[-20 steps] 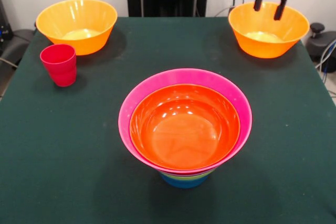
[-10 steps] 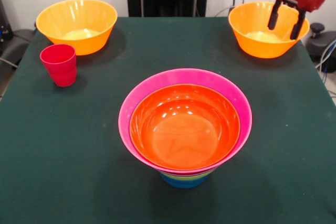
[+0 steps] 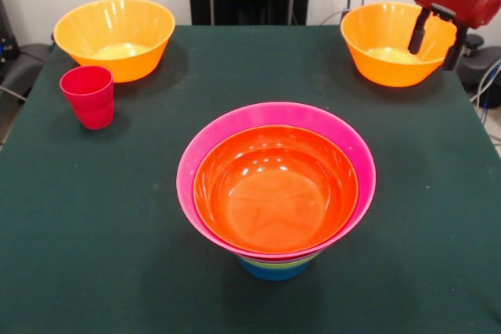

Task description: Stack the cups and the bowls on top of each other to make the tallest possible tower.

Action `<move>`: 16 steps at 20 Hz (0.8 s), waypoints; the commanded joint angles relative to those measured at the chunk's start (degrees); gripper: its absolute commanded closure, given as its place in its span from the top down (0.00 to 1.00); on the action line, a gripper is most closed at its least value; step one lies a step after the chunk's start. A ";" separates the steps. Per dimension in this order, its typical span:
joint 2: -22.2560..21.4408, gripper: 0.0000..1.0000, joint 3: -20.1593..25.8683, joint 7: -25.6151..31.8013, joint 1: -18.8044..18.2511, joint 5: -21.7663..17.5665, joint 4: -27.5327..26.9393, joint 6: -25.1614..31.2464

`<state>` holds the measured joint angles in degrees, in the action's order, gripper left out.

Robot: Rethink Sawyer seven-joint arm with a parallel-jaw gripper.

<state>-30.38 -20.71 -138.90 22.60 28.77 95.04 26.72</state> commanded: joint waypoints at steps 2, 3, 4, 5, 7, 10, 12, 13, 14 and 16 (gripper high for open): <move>5.09 1.00 3.31 -13.44 0.37 1.73 -6.87 5.80; 5.22 1.00 3.30 -13.66 0.54 1.82 -6.74 5.66; 5.33 1.00 3.01 -14.22 1.05 1.86 -6.44 5.73; 5.34 1.00 3.04 -14.36 1.20 1.95 -6.08 5.51; 5.15 1.00 3.40 -14.48 1.53 2.31 -4.79 4.55; 5.50 1.00 3.24 -15.64 2.68 2.95 -3.25 3.41; 5.42 1.00 3.41 -16.10 3.27 3.43 -1.55 2.13; 5.40 1.00 3.63 -16.20 3.44 3.63 -0.92 1.45; 5.29 1.00 4.08 -16.51 3.88 4.04 0.24 0.23; 5.10 1.00 4.51 -16.83 4.40 4.47 1.64 -1.04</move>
<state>-26.64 -21.01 -141.81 25.27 30.99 92.34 27.57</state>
